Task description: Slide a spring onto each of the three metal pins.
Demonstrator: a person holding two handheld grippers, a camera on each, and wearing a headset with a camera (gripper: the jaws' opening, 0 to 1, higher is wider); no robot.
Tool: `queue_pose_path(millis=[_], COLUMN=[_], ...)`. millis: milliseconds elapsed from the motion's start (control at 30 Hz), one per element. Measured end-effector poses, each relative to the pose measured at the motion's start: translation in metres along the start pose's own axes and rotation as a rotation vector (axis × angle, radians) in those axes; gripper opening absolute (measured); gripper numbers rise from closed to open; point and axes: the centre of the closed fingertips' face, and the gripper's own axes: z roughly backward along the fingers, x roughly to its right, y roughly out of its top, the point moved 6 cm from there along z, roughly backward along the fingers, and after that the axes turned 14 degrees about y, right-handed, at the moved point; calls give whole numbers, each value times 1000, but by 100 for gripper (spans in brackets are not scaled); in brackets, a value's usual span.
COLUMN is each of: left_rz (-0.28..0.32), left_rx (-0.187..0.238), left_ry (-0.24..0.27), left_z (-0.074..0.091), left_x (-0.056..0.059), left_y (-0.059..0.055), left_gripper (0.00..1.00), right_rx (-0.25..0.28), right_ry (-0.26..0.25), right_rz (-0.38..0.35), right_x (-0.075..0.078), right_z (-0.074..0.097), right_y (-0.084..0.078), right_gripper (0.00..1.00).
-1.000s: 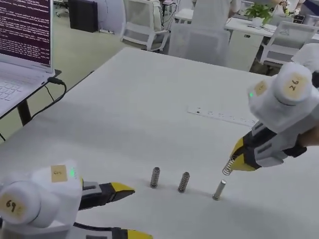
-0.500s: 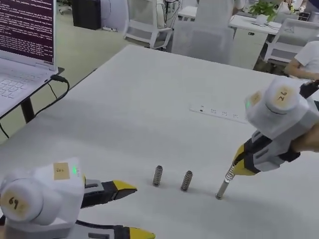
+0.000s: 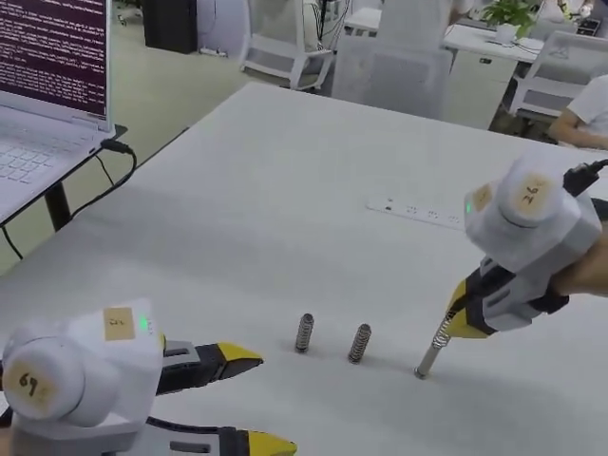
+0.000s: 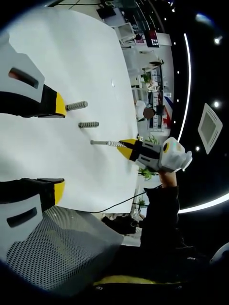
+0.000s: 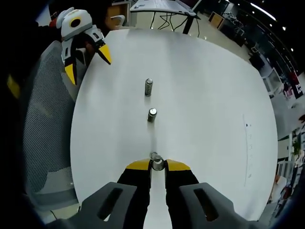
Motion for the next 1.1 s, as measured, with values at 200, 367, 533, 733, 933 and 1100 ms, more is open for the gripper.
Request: queue_pose_path(millis=[200, 367, 533, 733, 933, 1100], left_rz=[-1, -2, -2, -2, -1, 0], left_rx=[-3, -5, -7, -7, -8, -10], left_ry=[-1, -2, -4, -3, -3, -4], left_z=[0, 0, 0, 0, 0, -1], left_x=[0, 0, 0, -1, -1, -2], left_y=[-1, -1, -1, -1, -1, -1], left_gripper=[45, 45, 44, 44, 44, 44], right_rx=[6, 8, 6, 13, 11, 11], right_ry=[6, 10, 18, 28, 28, 26], right_rz=[-3, -13, -23, -37, -51, -60], right_x=[1, 4, 6, 8, 9, 8], right_z=[-4, -11, -19, -31, -45, -51], right_y=[-1, -4, -6, -8, -11, -15], right_gripper=[8, 8, 8, 8, 8, 8])
